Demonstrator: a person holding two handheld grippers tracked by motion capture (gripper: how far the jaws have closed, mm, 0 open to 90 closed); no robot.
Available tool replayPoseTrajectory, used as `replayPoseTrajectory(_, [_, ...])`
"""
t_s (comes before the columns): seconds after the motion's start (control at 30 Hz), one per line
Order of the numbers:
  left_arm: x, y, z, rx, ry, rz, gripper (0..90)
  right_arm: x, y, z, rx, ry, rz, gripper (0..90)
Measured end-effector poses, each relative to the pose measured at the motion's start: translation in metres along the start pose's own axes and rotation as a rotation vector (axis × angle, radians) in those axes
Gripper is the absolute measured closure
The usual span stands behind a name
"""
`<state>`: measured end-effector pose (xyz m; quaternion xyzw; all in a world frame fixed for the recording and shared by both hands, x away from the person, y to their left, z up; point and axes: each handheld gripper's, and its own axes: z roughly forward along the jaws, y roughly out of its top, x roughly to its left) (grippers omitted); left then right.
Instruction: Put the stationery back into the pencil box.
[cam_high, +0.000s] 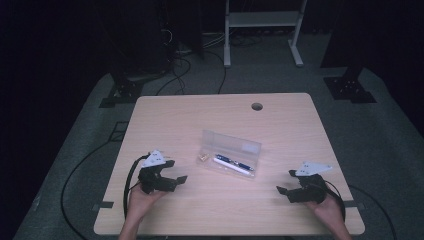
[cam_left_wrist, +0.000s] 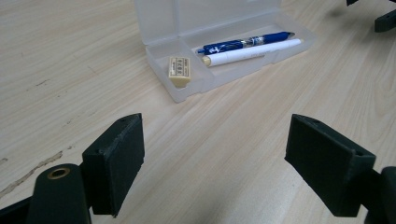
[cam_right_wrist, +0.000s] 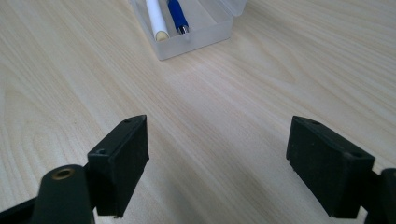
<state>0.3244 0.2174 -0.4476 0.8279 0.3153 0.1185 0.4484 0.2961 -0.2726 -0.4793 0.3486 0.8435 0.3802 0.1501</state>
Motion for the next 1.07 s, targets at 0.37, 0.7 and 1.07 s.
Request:
replayPoseTrajectory(0.37, [0.001,-0.011,-0.011,-0.032,0.021,-0.03,15.9,0.0,-0.001,0.002,0.01,-0.003,0.007,19.3])
replayPoseTrajectory(0.7, [0.002,-0.021,-0.019,-0.041,0.051,-0.049,10.7,0.002,-0.003,0.002,0.015,-0.014,0.013,17.1])
replayPoseTrajectory(1.07, [0.0,-0.025,-0.041,-0.146,0.048,-0.079,8.0,-0.001,-0.004,-0.001,0.005,-0.011,0.015,16.8])
